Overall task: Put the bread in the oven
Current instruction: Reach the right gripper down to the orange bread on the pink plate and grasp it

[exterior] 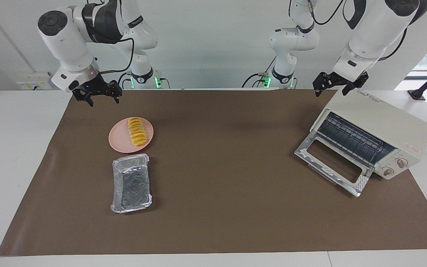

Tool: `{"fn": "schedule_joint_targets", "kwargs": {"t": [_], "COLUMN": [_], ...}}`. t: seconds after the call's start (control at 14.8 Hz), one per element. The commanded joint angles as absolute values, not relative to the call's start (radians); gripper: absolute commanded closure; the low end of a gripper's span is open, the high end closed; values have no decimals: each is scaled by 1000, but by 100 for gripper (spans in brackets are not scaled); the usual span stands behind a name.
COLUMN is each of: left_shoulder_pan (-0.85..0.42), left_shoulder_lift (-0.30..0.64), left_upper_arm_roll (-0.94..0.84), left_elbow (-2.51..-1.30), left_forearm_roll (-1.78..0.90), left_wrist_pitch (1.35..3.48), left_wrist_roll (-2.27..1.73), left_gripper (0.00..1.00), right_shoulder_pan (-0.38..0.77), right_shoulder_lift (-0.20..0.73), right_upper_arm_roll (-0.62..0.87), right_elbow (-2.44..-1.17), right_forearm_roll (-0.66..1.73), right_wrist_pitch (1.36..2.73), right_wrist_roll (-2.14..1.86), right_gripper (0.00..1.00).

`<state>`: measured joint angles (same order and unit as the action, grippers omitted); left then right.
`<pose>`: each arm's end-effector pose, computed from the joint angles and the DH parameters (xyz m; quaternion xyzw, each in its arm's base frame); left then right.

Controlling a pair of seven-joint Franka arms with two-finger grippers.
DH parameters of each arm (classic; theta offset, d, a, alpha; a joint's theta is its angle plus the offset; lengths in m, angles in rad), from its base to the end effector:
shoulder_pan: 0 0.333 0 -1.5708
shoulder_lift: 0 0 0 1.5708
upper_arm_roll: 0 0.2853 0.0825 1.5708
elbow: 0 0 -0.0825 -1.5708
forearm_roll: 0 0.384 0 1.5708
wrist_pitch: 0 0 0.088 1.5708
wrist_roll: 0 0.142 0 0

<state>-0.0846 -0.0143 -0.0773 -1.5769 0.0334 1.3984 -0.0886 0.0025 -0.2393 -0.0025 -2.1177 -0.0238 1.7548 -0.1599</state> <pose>0.5193 -0.0798 0.5507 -0.9959 0.0350 0.0792 0.0273 0.4733 -0.0030 0.4404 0.9946 0.0826 -0.0625 0.0063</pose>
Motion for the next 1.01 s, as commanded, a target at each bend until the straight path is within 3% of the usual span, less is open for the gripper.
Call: {"fn": "schedule_joint_targets", "kwargs": {"t": [0.0,0.41,0.68,0.95], "left_shoulder_pan": [-80,-78,-78,-78], "left_shoulder_lift": [-41,-41,-41,-41], "left_upper_arm_roll": [-77,-77,-77,-77], "left_elbow": [-1606,-1606,-1606,-1606], "left_forearm_roll": [20,20,20,21], "left_wrist_pitch": [1417,1417,1417,1417], "left_wrist_roll": [-94,-94,-92,-94], "left_gripper": [0,0,0,0], "right_shoulder_pan": [53,106,67,81], "right_shoulder_lift": [-299,-206,-117,-63], "right_upper_arm_roll": [-2,-3,-2,0], "right_elbow": [-2253,-2400,-2433,-2437], "right_forearm_roll": [-9,-9,-9,-9], "right_wrist_pitch": [1847,2127,2293,2371], "right_wrist_roll": [-183,-390,-534,-535], "right_gripper": [0,0,0,0]}}
